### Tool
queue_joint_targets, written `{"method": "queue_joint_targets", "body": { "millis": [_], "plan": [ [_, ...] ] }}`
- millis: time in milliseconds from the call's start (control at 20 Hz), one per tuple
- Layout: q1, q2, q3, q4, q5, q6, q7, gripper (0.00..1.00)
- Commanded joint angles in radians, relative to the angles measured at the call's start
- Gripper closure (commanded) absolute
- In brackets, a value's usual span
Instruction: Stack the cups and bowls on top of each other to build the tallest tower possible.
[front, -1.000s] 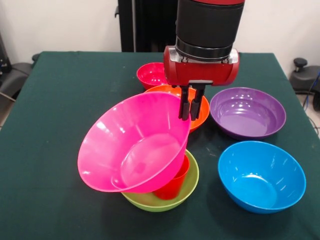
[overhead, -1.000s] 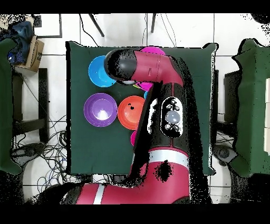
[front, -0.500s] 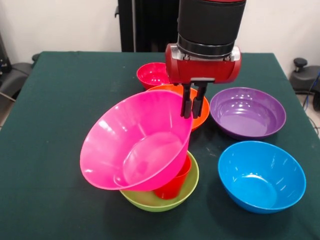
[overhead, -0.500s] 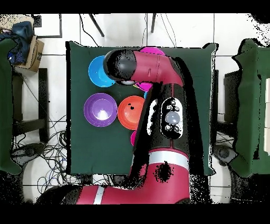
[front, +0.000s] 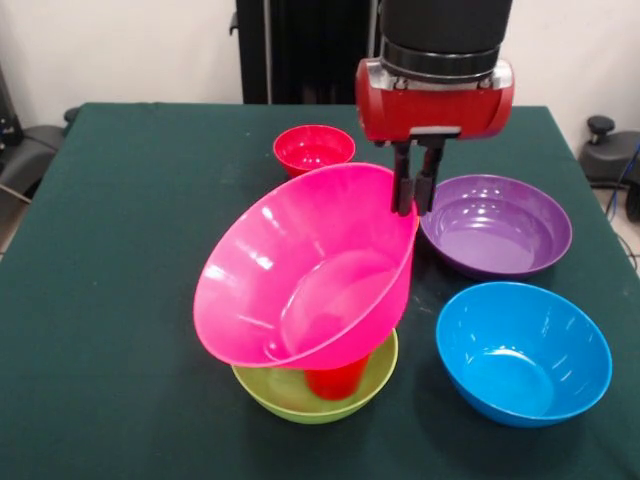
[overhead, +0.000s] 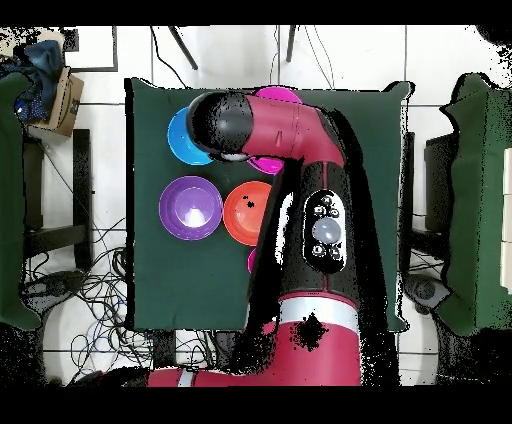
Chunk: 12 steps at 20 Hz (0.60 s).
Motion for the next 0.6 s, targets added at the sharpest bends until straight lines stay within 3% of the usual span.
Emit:
{"method": "queue_joint_targets", "body": {
  "millis": [50,500,550,600],
  "plan": [
    [-0.001,0.006,0.115,0.087,0.008,0.037,0.036,1.0],
    [-0.001,0.019,0.111,0.082,-0.009,0.023,0.042,1.0],
    [0.0,0.018,0.11,0.09,-0.006,0.005,0.055,0.0],
    [-0.002,0.016,0.112,0.095,-0.006,-0.001,0.053,0.0]
  ]
}}
